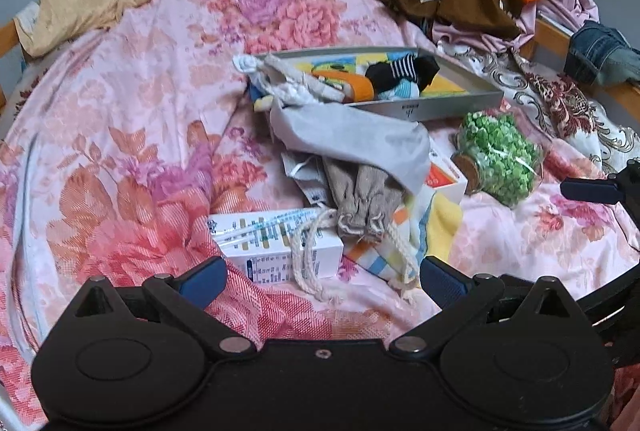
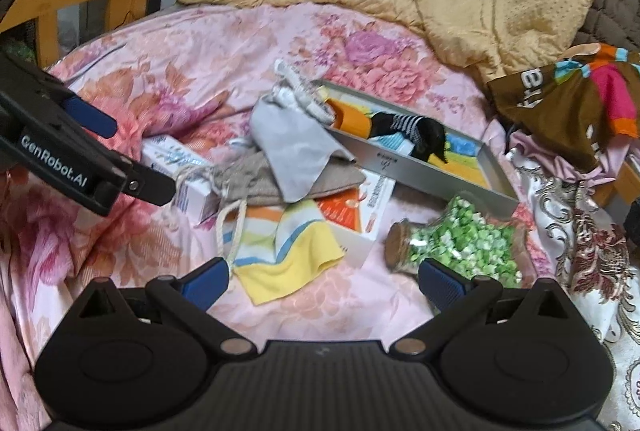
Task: Organize soft objects
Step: 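Move left tool to the grey drawstring pouch while right tool approaches the yellow striped cloth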
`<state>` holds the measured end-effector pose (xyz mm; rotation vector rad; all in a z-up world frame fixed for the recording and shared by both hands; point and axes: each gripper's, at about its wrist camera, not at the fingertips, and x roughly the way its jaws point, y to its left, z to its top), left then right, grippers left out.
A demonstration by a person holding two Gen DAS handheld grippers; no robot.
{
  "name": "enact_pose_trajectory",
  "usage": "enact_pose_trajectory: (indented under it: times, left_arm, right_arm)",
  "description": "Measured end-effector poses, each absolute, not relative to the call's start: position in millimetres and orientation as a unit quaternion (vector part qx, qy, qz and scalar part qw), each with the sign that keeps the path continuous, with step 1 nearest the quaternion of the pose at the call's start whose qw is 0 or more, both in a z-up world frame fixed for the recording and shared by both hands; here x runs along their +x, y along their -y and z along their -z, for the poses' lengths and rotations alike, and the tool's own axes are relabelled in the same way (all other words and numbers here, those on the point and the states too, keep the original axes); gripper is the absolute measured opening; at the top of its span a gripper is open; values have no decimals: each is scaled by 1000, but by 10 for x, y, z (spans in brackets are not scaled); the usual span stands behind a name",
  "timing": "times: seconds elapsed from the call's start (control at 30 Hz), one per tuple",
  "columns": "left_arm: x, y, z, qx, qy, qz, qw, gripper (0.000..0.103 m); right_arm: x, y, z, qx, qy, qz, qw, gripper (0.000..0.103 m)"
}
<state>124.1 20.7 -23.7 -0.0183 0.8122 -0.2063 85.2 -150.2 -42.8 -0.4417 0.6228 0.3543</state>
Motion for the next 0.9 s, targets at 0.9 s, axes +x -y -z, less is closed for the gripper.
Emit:
enact_pose_trajectory:
  times: [0.9]
  left_arm:
    - [1770,-195,420,27,-399,154,903,102]
  right_arm:
    - [1357,1173,968,-300,-339,-219,864,102]
